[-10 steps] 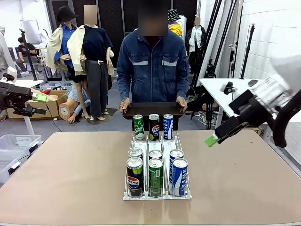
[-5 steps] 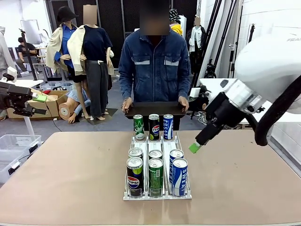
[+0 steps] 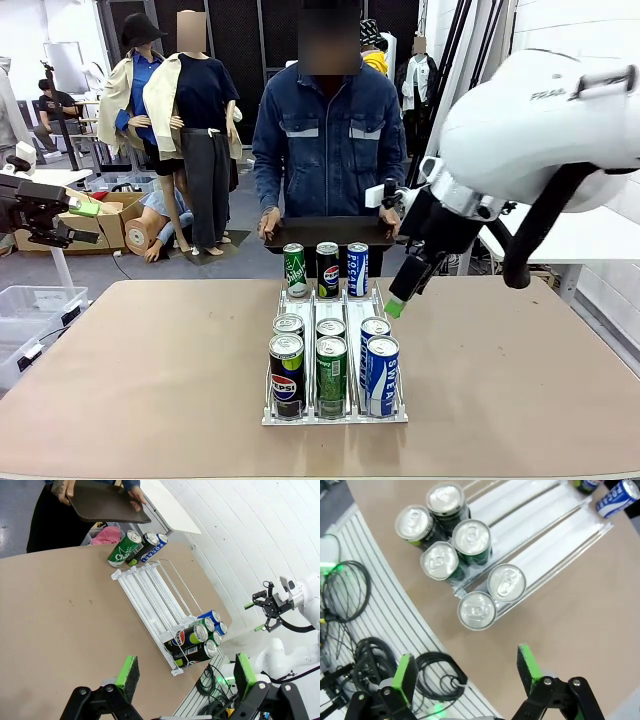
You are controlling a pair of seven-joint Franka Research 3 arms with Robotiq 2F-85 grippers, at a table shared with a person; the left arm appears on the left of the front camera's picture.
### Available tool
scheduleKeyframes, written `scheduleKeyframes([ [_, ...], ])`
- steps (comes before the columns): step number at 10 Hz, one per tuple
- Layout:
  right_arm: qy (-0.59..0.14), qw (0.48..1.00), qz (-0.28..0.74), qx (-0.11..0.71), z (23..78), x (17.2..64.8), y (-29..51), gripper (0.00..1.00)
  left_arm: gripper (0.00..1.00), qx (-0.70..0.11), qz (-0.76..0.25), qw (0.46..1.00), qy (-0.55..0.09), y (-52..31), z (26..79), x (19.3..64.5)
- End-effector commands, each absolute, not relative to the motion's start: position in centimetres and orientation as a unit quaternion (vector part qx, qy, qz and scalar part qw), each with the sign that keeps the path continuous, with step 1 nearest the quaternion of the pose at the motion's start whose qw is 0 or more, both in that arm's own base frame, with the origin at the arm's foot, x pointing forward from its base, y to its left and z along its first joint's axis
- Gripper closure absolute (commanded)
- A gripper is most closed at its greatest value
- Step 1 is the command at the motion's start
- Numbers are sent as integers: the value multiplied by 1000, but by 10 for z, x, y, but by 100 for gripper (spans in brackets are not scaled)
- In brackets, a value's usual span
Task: Retrieve and hand over the desired beverage to the person.
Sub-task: Pick up a can of the same type that the person held from the Automatic Can Dispenser.
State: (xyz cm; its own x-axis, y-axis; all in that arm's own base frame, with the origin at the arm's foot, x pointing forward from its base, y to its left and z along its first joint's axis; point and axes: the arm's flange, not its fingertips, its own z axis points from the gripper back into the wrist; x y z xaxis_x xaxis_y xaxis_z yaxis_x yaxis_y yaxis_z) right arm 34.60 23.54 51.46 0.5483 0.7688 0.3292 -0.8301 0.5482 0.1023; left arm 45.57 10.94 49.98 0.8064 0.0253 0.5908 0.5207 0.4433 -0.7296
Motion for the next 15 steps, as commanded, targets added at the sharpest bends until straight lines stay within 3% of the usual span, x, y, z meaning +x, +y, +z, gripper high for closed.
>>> scheduleKeyframes([
  [1, -111, 881, 453, 75, 512, 355, 262, 0, 0, -507, -152, 804, -272, 110, 501, 455],
  [5, -113, 893, 436, 0, 494, 353, 292, 0, 0, -507, -152, 804, -272, 110, 501, 455],
  [9, -138, 925, 352, -44, 478, 357, 307, 0, 0, -507, -152, 804, -272, 110, 501, 455],
  [15, -61, 960, 271, -40, 467, 366, 309, 0, 0, -507, -152, 804, -272, 110, 501, 455],
])
